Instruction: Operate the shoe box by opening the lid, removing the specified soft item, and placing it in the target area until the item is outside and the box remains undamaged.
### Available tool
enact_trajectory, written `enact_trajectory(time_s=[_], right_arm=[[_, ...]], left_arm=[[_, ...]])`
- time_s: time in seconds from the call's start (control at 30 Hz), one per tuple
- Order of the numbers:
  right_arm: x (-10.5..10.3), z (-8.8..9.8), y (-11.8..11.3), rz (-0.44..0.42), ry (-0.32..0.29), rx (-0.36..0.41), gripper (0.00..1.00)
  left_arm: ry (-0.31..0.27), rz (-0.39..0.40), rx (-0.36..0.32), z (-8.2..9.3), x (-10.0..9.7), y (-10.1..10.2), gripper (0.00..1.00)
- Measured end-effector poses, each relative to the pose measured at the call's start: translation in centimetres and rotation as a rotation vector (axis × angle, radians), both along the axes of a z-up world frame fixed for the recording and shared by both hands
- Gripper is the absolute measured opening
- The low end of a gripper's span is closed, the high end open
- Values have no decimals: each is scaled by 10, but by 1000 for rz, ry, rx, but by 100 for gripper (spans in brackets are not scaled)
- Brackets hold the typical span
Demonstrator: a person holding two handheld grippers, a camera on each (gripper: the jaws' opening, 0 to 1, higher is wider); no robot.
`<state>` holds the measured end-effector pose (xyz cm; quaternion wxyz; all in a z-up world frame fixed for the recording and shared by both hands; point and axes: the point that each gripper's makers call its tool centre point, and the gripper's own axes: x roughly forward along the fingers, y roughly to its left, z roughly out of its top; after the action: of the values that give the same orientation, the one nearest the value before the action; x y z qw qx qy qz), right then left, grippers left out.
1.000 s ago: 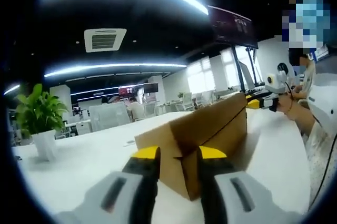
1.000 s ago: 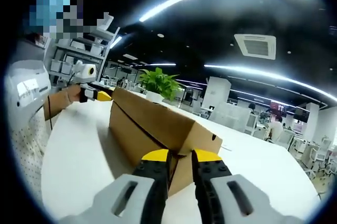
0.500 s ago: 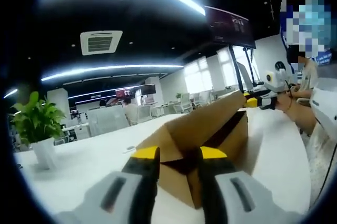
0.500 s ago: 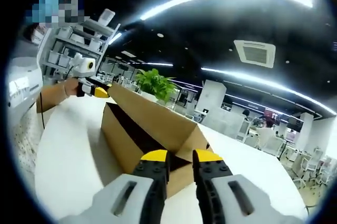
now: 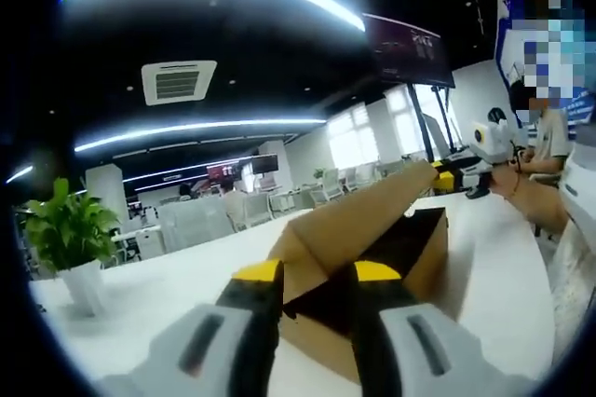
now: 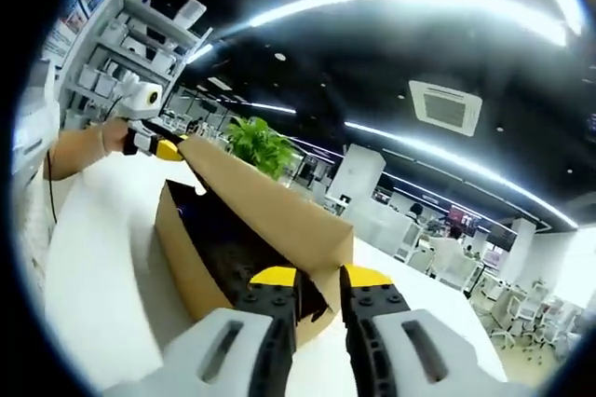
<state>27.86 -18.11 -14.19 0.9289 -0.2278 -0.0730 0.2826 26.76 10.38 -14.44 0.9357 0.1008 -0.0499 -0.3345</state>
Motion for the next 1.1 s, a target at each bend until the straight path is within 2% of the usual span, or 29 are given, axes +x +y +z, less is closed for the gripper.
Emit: enact_trajectory(time_s=[0.3,0.67,0.87,1.1], right_arm=[[9,10,-5,-16,-30,-11,10],[23,29,-4,-26,-12,14,8],[30,37,-4,-16,7,46,7],[43,48,-3,-41,23,38,6]], left_arm=[[-15,10,39,8,13,-2,28],[-40,29,89,22,23,-2,28],[-44,48,130,28,35,-2,28],[-38,83,163,33,52,-2,28]])
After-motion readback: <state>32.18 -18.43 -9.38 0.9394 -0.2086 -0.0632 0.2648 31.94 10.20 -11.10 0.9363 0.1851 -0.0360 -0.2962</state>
